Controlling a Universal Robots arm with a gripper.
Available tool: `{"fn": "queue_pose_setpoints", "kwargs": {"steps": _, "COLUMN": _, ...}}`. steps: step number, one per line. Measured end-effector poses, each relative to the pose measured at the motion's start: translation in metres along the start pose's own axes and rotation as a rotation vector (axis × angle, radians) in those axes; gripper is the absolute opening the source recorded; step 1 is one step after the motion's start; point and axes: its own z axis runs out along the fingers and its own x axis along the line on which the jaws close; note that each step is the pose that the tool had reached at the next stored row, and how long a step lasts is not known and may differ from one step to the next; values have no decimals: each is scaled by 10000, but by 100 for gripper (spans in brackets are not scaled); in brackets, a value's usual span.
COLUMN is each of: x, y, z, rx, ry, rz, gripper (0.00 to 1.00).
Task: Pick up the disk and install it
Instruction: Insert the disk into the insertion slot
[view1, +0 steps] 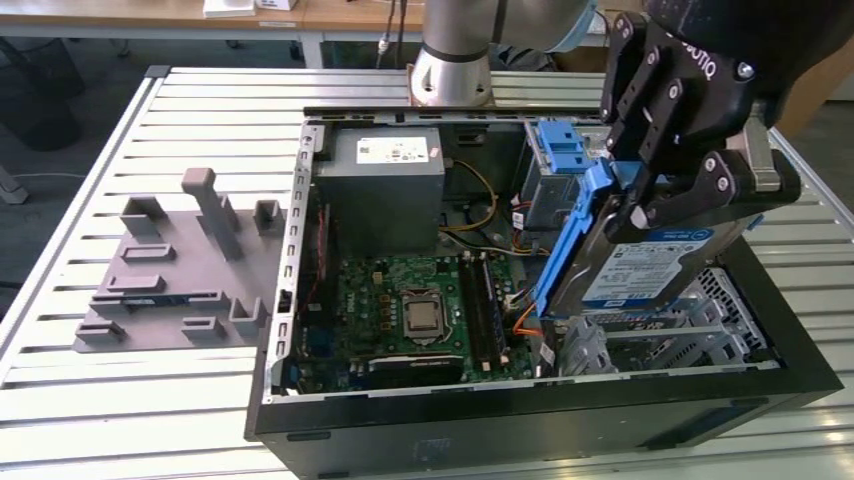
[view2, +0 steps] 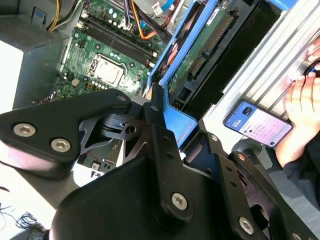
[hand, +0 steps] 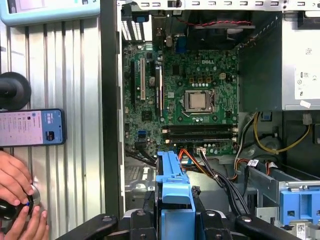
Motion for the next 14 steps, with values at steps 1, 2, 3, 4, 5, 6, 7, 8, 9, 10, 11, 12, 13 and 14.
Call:
{"fn": "queue_pose_setpoints", "kwargs": {"steps": 1, "x": 0, "y": -18, "z": 2, "rx": 0, "ry": -1, "rz": 1, "gripper": 36}}
{"fn": "queue_pose_setpoints", "kwargs": {"steps": 2, "x": -1, "y": -33, "z": 4, "rx": 1, "ry": -1, "rz": 0, "gripper": 36}}
{"fn": "queue_pose_setpoints", "kwargs": {"steps": 3, "x": -1, "y": -38, "z": 4, "rx": 0, "ry": -1, "rz": -1, "gripper": 36}}
{"fn": "queue_pose_setpoints", "kwargs": {"steps": 4, "x": -1, "y": -38, "z": 4, "rx": 0, "ry": -1, "rz": 0, "gripper": 36}}
{"fn": "queue_pose_setpoints", "kwargs": {"steps": 5, "x": -1, "y": -38, "z": 4, "rx": 0, "ry": -1, "rz": 1, "gripper": 36}}
{"fn": "queue_pose_setpoints", "kwargs": {"steps": 6, "x": -1, "y": -38, "z": 4, "rx": 0, "ry": -1, "rz": 1, "gripper": 36}}
{"fn": "queue_pose_setpoints", "kwargs": {"steps": 7, "x": -1, "y": -38, "z": 4, "rx": 0, "ry": -1, "rz": 2, "gripper": 36}}
{"fn": "queue_pose_setpoints", "kwargs": {"steps": 8, "x": -1, "y": -39, "z": 4, "rx": 0, "ry": -1, "rz": 0, "gripper": 36}}
{"fn": "queue_pose_setpoints", "kwargs": {"steps": 9, "x": -1, "y": -39, "z": 4, "rx": 0, "ry": -2, "rz": 0, "gripper": 36}}
{"fn": "queue_pose_setpoints", "kwargs": {"steps": 10, "x": -1, "y": -39, "z": 4, "rx": 0, "ry": -1, "rz": 1, "gripper": 36}}
{"fn": "queue_pose_setpoints", "kwargs": {"steps": 11, "x": -1, "y": -39, "z": 4, "rx": 1, "ry": -2, "rz": 0, "gripper": 36}}
{"fn": "queue_pose_setpoints", "kwargs": {"steps": 12, "x": 2, "y": -39, "z": 6, "rx": 1, "ry": -4, "rz": 0, "gripper": 36}}
{"fn": "queue_pose_setpoints", "kwargs": {"steps": 13, "x": 7, "y": -40, "z": 6, "rx": 1, "ry": -4, "rz": 0, "gripper": 36}}
{"fn": "queue_pose_setpoints", "kwargs": {"steps": 14, "x": 13, "y": -40, "z": 5, "rx": 1, "ry": -3, "rz": 0, "gripper": 36}}
